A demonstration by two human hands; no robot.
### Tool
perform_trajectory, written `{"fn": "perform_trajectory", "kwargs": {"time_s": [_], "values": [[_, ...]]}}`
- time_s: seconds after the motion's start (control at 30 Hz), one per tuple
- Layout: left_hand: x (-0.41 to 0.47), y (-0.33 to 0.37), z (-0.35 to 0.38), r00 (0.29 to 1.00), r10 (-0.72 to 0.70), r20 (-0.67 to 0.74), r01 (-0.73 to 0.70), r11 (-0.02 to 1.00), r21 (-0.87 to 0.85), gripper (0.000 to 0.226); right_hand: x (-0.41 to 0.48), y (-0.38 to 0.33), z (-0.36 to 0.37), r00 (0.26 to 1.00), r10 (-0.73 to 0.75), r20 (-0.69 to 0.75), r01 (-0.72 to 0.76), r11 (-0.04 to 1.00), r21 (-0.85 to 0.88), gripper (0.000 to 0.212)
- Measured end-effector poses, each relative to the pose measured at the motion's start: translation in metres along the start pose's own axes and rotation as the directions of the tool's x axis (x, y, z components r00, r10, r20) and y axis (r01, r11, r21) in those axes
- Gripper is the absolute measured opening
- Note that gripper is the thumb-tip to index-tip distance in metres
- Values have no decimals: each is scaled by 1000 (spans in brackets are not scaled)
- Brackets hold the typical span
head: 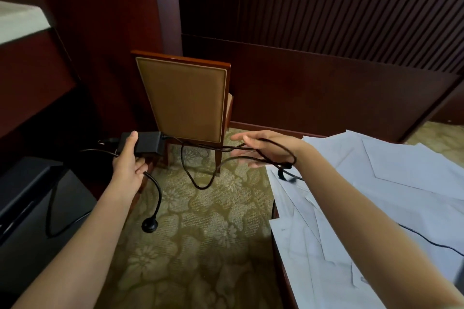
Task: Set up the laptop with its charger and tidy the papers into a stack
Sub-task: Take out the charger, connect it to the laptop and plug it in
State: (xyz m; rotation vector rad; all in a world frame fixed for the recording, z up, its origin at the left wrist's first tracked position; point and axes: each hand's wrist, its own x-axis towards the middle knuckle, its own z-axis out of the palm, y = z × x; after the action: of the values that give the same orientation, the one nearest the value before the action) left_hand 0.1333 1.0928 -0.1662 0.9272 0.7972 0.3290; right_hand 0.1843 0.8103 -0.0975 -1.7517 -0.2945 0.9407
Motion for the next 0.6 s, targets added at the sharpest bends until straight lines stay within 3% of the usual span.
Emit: {"fn": "perform_trajectory", "kwargs": {"time_s": [0.1, 0.23, 0.37, 0.43, 0.53, 0.6], "values": [[-2, 3, -6, 1000, 11, 16, -12, 1000, 28, 52, 13, -15, 13, 995, 93, 39, -92, 995, -31, 60], [5, 2, -23, 999, 31, 44, -34, 998, 57, 23, 29, -32, 29, 989, 135, -54, -145, 938, -313, 66], [10, 6, -38, 999, 39, 15, -40, 997, 59, 17, 50, -49, 52, 996, 88, 10, -70, 850, -522, 33], [9, 14, -43, 999, 47, -1, -47, 998, 38, 15, 59, -56, 70, 993, 114, 44, -56, 749, -661, 30], [11, 29, -51, 998, 60, 15, -60, 998, -31, 12, 71, -58, 97, 964, 206, 168, 31, 540, -841, 67], [13, 44, -58, 999, 46, 15, -44, 995, -88, 15, 75, -56, 105, 910, 295, 290, 85, 553, -829, 89]]}}
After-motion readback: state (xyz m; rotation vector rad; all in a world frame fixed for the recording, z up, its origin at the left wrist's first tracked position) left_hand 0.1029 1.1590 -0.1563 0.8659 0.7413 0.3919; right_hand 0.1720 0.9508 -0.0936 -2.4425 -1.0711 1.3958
